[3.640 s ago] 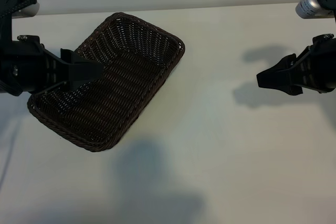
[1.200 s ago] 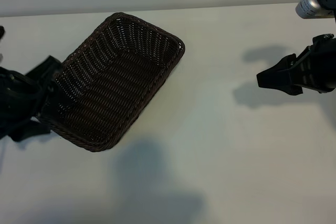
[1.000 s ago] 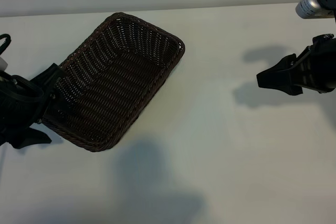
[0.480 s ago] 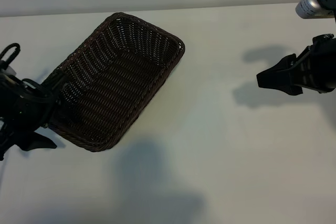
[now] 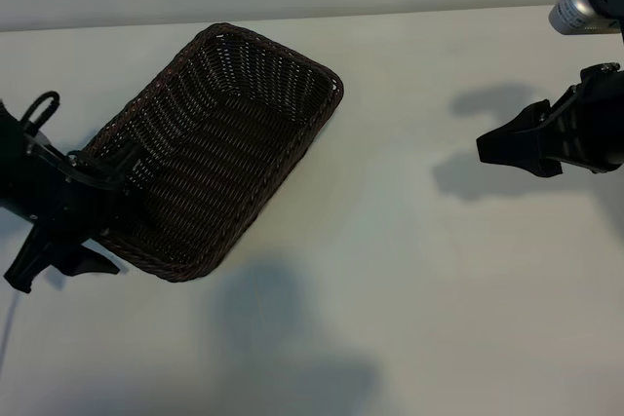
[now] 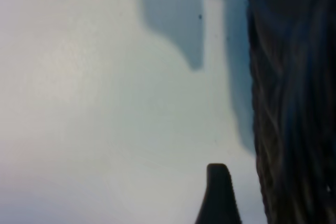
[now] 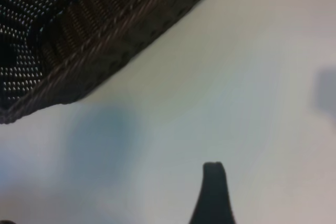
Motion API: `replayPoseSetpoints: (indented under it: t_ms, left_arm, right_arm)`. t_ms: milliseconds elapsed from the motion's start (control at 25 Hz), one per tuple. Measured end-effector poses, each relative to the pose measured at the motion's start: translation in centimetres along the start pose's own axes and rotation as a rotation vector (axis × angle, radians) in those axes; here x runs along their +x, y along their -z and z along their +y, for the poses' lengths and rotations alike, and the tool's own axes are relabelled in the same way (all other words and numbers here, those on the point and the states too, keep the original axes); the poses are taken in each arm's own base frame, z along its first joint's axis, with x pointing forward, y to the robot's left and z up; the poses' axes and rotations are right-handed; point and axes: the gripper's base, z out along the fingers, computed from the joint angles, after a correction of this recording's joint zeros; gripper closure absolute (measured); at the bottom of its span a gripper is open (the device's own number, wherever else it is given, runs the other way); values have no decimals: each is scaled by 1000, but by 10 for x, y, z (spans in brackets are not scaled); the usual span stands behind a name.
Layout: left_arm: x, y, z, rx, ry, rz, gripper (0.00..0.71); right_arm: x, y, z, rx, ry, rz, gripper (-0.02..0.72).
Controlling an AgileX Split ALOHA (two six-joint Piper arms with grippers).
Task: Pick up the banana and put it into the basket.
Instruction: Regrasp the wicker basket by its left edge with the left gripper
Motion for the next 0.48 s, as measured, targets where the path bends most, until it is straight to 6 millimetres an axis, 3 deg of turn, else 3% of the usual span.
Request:
replayPoseSetpoints:
  t_ms: [320,480]
  left_arm:
    - [-8,-17,-3,-4,13,-17,152]
    - [-9,-19,-4,-3,14,-21,221]
  right_arm:
    - [0,0,0,1,-1,-1,132]
    - [0,0,0,1,-1,-1,132]
